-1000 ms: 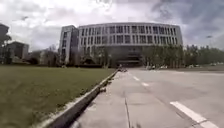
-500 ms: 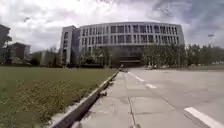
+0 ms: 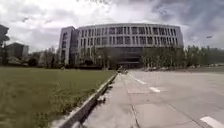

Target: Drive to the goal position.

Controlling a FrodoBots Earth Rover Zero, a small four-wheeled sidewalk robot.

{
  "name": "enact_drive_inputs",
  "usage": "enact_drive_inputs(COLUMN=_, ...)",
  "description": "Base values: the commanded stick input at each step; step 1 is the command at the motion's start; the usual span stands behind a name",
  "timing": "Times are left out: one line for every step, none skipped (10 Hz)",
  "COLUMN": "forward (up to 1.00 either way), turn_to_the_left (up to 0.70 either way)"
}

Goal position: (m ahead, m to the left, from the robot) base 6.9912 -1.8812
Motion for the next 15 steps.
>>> enact_drive_inputs(forward=0.70, turn_to_the_left=0.00)
enact_drive_inputs(forward=0.70, turn_to_the_left=0.00)
enact_drive_inputs(forward=0.70, turn_to_the_left=0.00)
enact_drive_inputs(forward=0.70, turn_to_the_left=0.00)
enact_drive_inputs(forward=0.70, turn_to_the_left=0.00)
enact_drive_inputs(forward=0.70, turn_to_the_left=0.00)
enact_drive_inputs(forward=0.70, turn_to_the_left=0.00)
enact_drive_inputs(forward=0.70, turn_to_the_left=0.00)
enact_drive_inputs(forward=0.70, turn_to_the_left=0.00)
enact_drive_inputs(forward=0.70, turn_to_the_left=0.00)
enact_drive_inputs(forward=0.70, turn_to_the_left=0.00)
enact_drive_inputs(forward=0.70, turn_to_the_left=0.00)
enact_drive_inputs(forward=0.70, turn_to_the_left=0.00)
enact_drive_inputs(forward=0.70, turn_to_the_left=-0.01)
enact_drive_inputs(forward=0.70, turn_to_the_left=-0.05)
